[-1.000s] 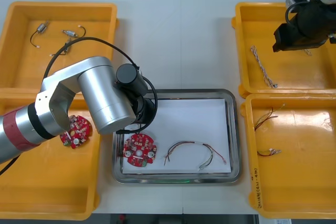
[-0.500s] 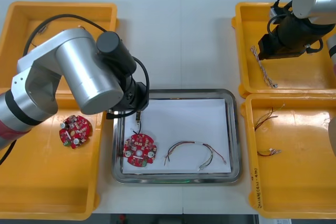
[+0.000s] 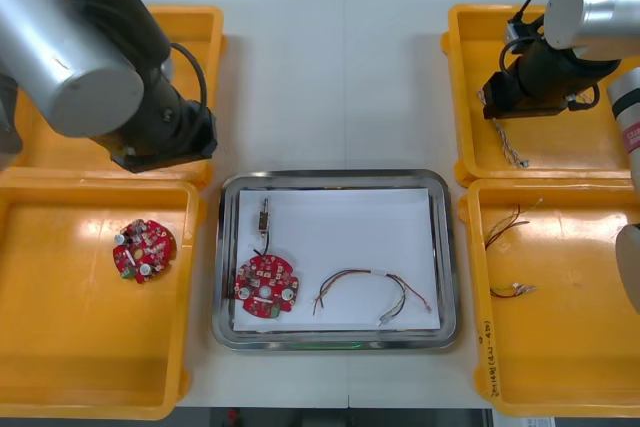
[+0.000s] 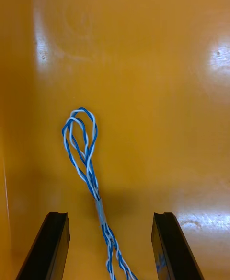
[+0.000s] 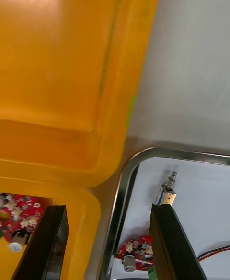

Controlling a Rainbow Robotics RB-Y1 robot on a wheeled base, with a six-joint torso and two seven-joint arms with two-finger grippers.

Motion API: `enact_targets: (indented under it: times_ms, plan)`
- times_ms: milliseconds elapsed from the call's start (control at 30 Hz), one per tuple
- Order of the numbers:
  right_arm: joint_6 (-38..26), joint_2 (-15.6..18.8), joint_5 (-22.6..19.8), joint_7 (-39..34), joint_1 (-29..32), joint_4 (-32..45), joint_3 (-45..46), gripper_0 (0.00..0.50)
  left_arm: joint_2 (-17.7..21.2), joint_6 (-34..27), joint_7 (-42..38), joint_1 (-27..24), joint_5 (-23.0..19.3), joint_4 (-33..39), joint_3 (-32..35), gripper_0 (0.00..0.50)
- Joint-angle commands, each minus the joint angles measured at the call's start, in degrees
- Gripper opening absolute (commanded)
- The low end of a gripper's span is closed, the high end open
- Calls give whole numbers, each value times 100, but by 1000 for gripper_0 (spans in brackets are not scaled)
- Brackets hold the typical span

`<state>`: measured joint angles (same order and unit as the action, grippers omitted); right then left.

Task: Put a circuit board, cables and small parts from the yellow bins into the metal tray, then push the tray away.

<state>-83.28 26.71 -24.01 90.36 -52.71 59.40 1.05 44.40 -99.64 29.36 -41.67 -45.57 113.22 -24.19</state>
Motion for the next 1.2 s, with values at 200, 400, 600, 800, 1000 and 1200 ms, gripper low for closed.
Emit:
enact_targets:
  times_ms: [200,400,600,800,1000,1200]
  plan:
    - [338,-148,63,0,-257,-174,-140,500,421,-407,1362,-237,-250,-222,969,500]
    - [365,-148,80,8,-195,-174,-228,500,447,-416,2127,-368,-268,-855,1294,500]
    - [523,-148,45,-53,-64,-174,-360,500,447,-425,2768,-562,-250,-1496,1496,500]
    - [549,-139,54,-53,24,-174,-360,500,447,-425,3348,-869,-127,-2173,1584,500]
    - [558,-113,36,-53,121,-174,-351,500,447,-355,3911,-1168,66,-2841,1593,500]
    - [620,-113,28,-62,174,-174,-351,500,438,94,4464,-1318,198,-3474,1610,500]
